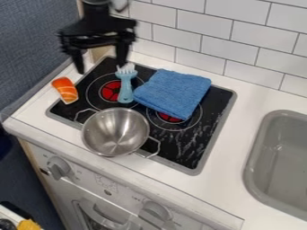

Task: Moved orange object to the right side of burners

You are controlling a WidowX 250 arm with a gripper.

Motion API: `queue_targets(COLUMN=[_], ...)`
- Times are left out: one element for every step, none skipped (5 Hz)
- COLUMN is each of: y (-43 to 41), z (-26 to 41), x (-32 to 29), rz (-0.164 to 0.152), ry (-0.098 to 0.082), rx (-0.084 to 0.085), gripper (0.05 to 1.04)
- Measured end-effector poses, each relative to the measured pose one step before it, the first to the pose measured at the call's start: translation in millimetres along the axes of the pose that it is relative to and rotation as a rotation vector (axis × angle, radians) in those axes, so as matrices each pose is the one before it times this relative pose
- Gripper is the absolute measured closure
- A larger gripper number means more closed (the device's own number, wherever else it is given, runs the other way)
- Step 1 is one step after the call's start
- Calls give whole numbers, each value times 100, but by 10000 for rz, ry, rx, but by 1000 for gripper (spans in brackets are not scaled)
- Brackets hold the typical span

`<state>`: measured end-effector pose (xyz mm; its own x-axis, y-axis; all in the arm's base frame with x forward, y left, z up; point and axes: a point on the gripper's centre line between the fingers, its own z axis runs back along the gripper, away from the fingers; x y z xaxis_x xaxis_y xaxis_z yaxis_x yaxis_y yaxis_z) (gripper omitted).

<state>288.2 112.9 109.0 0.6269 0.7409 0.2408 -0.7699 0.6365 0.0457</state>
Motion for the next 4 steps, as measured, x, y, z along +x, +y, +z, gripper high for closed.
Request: queue_targets(y=[1768, 425, 651, 53], z=[-2358, -1548, -819, -769], x=[2029, 1113, 1170, 214], rz=[1084, 1013, 1044, -190], ry=[285, -279, -302, 210], rx=[95, 69, -34, 240], gripper=[84, 84, 84, 84])
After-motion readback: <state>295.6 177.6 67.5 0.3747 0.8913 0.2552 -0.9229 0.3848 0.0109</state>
